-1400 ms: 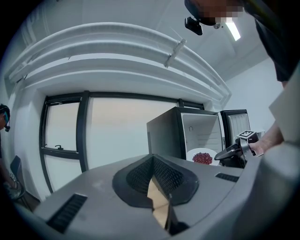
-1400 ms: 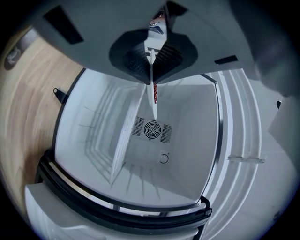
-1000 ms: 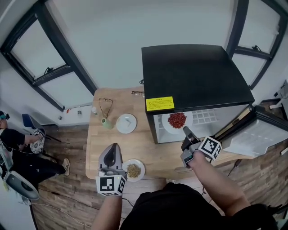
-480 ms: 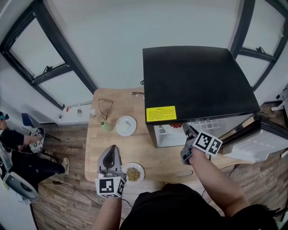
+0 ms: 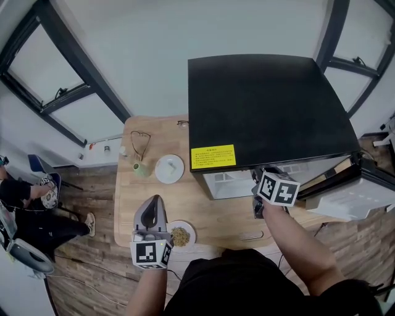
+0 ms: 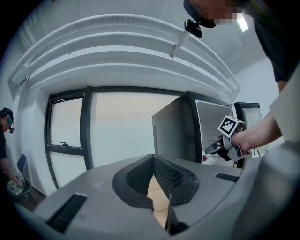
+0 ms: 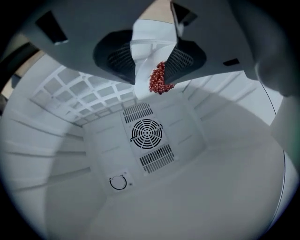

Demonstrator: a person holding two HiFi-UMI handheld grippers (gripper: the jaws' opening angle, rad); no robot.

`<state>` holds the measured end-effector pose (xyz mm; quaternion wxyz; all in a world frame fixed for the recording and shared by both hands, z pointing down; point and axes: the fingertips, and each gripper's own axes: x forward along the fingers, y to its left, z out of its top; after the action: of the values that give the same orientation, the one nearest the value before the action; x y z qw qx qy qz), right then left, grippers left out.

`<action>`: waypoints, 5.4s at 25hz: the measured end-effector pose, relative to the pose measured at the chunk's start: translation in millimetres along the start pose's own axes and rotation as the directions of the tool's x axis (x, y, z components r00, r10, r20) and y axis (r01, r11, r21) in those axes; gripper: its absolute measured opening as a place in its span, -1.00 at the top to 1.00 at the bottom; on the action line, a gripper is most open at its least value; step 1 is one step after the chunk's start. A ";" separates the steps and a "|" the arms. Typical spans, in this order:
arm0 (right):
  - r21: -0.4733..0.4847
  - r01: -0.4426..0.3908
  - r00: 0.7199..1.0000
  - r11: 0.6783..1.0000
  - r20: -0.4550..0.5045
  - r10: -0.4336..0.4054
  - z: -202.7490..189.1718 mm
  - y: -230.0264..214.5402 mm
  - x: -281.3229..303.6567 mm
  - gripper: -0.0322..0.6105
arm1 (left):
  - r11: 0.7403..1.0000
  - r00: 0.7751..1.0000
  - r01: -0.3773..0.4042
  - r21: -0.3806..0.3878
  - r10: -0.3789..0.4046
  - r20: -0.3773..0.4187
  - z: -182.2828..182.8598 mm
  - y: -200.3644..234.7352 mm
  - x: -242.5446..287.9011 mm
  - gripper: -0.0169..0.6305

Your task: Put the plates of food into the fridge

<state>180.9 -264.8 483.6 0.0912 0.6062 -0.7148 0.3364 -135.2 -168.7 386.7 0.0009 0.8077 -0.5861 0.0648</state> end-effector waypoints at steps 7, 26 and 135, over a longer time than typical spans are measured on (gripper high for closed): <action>-0.123 0.068 0.990 0.990 0.128 -0.052 22.4 -11.0 -18.1 0.30 | 0.999 0.999 -0.023 -0.032 0.024 0.029 1.0 -0.8 -3.9 0.94; -0.062 -0.219 0.933 0.974 0.279 0.228 -90.5 115.3 -94.6 0.33 | 0.995 0.994 0.095 0.013 -0.096 0.046 -19.6 84.0 -67.6 0.94; 0.598 -0.191 0.935 0.778 0.353 -0.042 23.4 -121.7 -70.7 0.79 | 0.997 0.999 0.026 0.073 -0.028 0.030 2.6 -30.9 17.2 0.94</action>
<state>317.8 -226.4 473.0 -0.2554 0.6223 -0.5913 0.4448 -100.3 -175.5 388.3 -0.0366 0.8160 -0.5722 0.0737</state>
